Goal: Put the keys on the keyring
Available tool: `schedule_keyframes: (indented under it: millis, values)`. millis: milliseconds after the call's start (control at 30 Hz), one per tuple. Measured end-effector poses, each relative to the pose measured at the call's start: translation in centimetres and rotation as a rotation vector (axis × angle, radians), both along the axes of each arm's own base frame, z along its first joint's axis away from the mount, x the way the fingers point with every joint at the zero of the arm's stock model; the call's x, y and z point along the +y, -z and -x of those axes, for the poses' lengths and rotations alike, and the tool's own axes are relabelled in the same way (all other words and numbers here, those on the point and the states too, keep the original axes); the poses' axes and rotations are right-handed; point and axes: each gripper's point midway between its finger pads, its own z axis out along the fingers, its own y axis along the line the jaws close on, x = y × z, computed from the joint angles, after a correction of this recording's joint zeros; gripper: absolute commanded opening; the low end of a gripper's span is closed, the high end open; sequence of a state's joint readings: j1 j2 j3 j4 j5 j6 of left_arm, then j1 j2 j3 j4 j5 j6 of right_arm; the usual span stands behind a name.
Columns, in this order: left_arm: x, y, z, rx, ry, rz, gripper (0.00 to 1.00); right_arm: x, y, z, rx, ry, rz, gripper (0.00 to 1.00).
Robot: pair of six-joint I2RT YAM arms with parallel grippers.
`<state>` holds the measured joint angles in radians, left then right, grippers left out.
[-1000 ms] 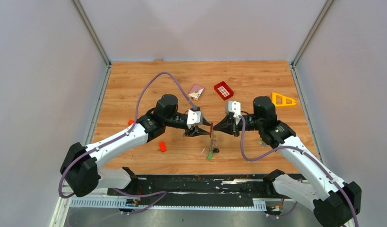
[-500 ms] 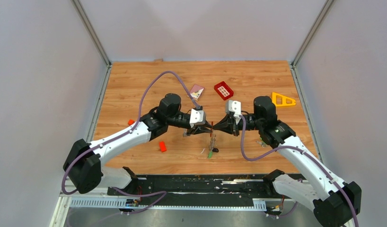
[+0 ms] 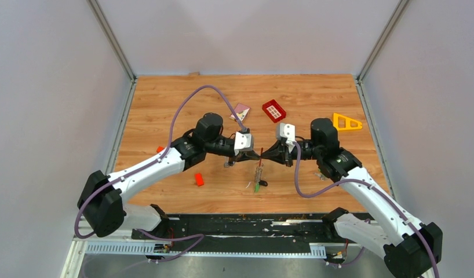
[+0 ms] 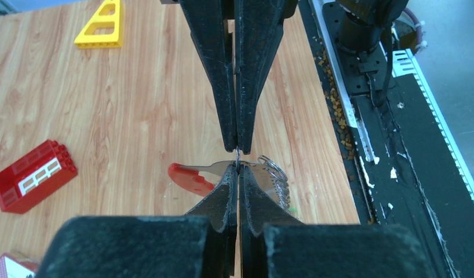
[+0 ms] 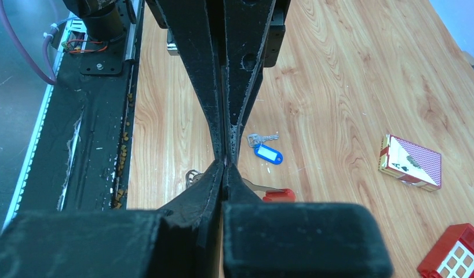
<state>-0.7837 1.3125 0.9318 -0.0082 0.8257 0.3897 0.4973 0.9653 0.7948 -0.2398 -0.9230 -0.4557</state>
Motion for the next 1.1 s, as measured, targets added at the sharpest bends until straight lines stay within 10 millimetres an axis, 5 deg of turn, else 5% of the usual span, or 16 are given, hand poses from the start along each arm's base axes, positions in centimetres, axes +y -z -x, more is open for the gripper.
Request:
schedule_keyframes:
  millis: [500,1100]
  values:
    - [1.2,-0.6,-1.0,-0.03,-0.079,-0.244,0.0,-0.1,0.9,-1.1,-0.069,0.041,0.013,0.05]
    - [1.8,0.6,-0.2,-0.018,-0.067,-0.307,0.0,-0.3,2.4,-0.1,-0.038,-0.002,0.046,0.29]
